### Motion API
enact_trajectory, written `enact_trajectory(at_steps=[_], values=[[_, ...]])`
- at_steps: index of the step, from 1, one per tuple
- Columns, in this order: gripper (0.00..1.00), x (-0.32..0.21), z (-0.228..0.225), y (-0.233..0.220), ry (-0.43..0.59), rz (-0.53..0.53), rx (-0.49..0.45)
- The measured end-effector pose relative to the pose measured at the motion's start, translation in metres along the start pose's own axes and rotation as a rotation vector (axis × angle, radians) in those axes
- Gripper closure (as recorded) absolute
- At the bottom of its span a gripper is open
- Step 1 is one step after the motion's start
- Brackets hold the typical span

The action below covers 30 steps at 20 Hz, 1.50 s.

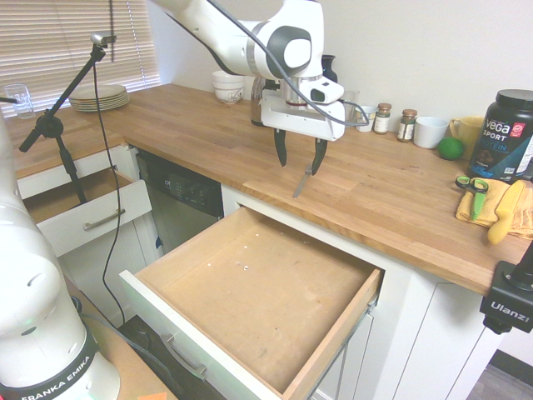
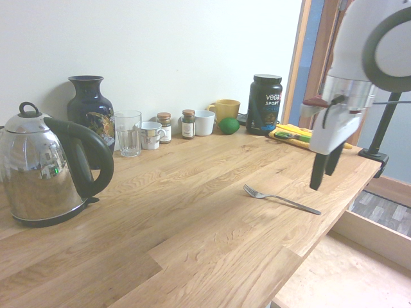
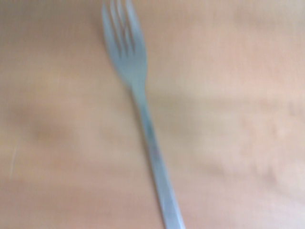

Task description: Put fork in the drawer

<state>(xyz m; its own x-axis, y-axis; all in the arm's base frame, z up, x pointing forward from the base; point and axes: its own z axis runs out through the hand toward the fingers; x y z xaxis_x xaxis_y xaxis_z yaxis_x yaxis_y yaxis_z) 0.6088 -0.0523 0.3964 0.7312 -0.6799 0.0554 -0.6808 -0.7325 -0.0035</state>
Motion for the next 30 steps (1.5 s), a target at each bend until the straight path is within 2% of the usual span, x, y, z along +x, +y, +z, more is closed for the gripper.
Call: enact_trajectory(at_steps=[7,23,24,30], values=[[0.0,0.026,0.025,-0.035,-0.019,-0.039,-0.024],[0.0,0.022,0.061,-0.071,-0.049,-0.083,-0.048],[1.0,0.023,0.062,-0.073,-0.052,-0.084,-0.049],[1.0,0.027,0.068,-0.086,-0.063,-0.09,-0.056]])
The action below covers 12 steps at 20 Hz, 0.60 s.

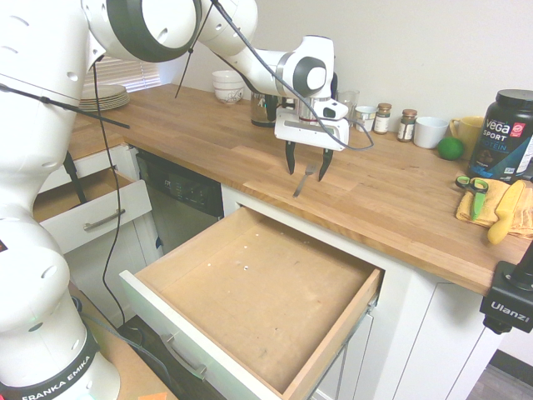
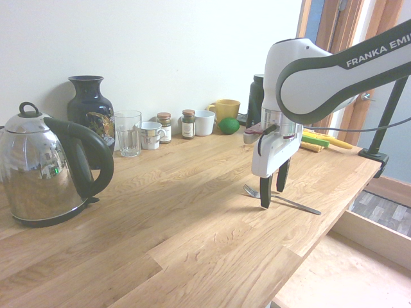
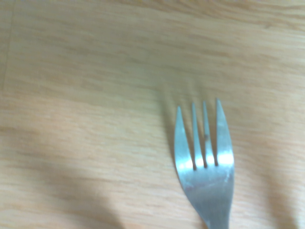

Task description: Put fork in the drawer

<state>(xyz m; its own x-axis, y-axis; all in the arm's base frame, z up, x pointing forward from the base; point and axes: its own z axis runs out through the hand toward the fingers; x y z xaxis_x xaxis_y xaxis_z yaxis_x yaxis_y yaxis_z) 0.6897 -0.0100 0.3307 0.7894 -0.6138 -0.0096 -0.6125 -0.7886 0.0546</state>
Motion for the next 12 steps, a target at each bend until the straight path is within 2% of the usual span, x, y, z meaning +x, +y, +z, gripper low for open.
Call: enact_trajectory(at_steps=[12], values=[[1.0,0.0067,0.0007,0.0072,-0.01,0.035,-0.011]])
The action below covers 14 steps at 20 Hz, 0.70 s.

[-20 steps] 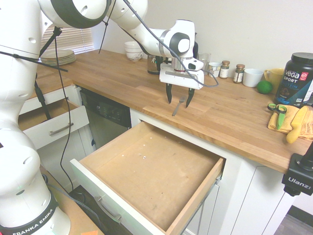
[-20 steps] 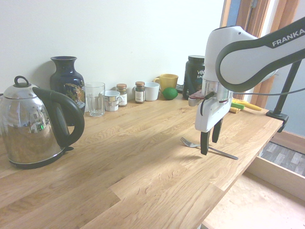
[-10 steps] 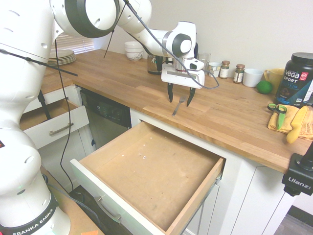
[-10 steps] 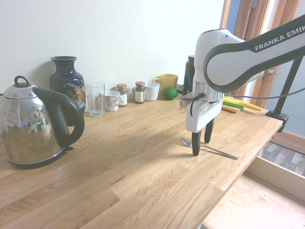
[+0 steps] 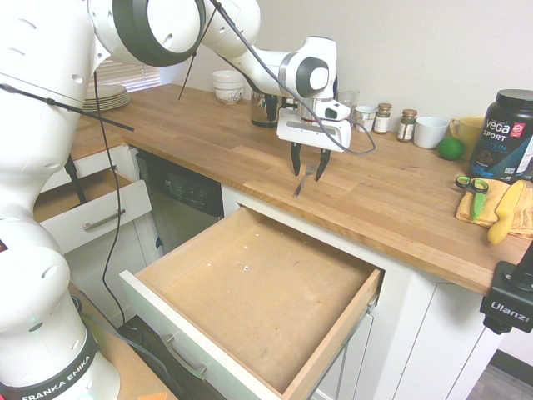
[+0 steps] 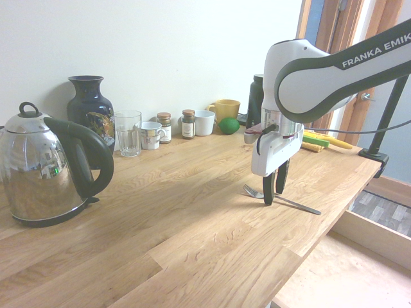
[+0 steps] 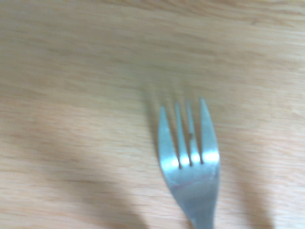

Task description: Put fork in the drawer

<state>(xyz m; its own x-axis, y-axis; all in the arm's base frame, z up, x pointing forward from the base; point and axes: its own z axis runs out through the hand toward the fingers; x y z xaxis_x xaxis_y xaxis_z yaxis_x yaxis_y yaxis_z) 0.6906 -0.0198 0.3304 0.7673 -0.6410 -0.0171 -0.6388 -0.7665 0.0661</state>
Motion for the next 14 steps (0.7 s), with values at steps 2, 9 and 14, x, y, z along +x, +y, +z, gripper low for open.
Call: enact_trajectory(at_steps=[2,9,14], values=[[1.0,0.001,0.0001,0.0014,-0.001,0.004,0.0],[1.0,0.0005,0.0007,0.0021,-0.005,0.006,0.003],[1.0,0.0001,0.0008,0.0059,-0.008,0.008,0.0]])
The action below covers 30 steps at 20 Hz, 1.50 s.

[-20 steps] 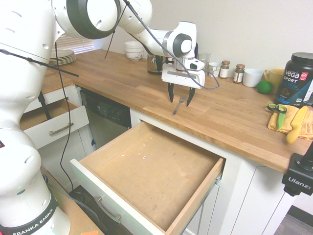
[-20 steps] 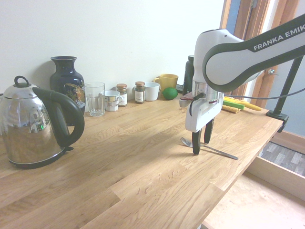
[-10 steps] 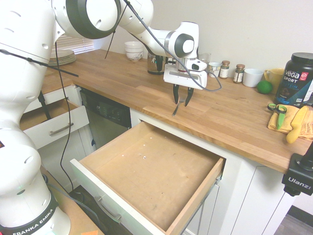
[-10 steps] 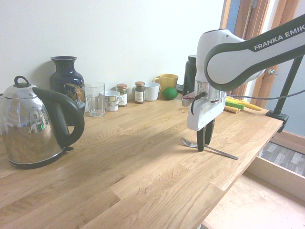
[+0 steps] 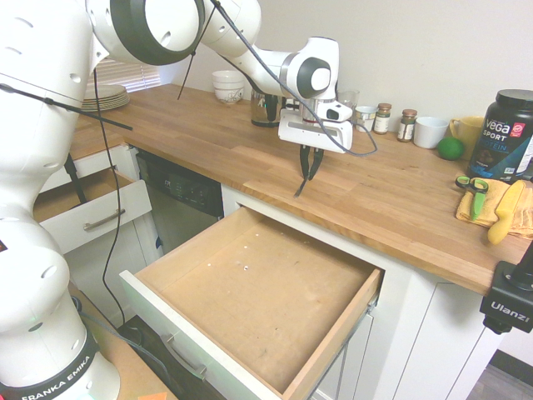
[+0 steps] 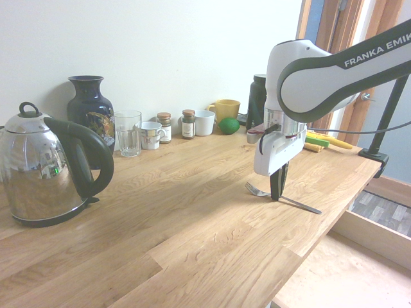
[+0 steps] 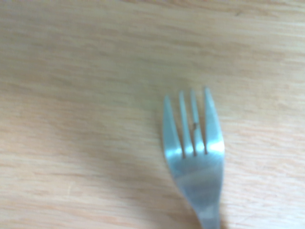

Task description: Put fork in the drawer

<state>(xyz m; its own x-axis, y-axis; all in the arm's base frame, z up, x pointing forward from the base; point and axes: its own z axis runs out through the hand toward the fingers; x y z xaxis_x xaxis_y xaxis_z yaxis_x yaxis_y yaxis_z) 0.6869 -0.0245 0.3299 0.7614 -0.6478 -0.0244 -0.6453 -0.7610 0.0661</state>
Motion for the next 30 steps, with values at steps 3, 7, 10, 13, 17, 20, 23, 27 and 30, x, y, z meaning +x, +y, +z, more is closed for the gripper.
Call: enact_trajectory(at_steps=[3,7,10,13,17,20,23,27,30], values=[[1.0,0.0,0.0,0.001,-0.001,0.001,0.0],[1.0,0.0,0.0,0.001,0.0,0.0,0.0],[1.0,0.0,-0.002,0.0,0.002,0.001,0.004],[1.0,0.0,-0.012,0.001,0.01,0.005,0.016],[1.0,-0.001,-0.028,0.003,0.028,0.008,0.033],[1.0,-0.001,-0.033,0.003,0.033,0.008,0.038],[1.0,-0.002,-0.039,0.003,0.039,0.009,0.043],[1.0,-0.008,-0.053,0.008,0.05,0.015,0.057],[1.0,-0.023,-0.054,0.021,0.053,0.021,0.067]])
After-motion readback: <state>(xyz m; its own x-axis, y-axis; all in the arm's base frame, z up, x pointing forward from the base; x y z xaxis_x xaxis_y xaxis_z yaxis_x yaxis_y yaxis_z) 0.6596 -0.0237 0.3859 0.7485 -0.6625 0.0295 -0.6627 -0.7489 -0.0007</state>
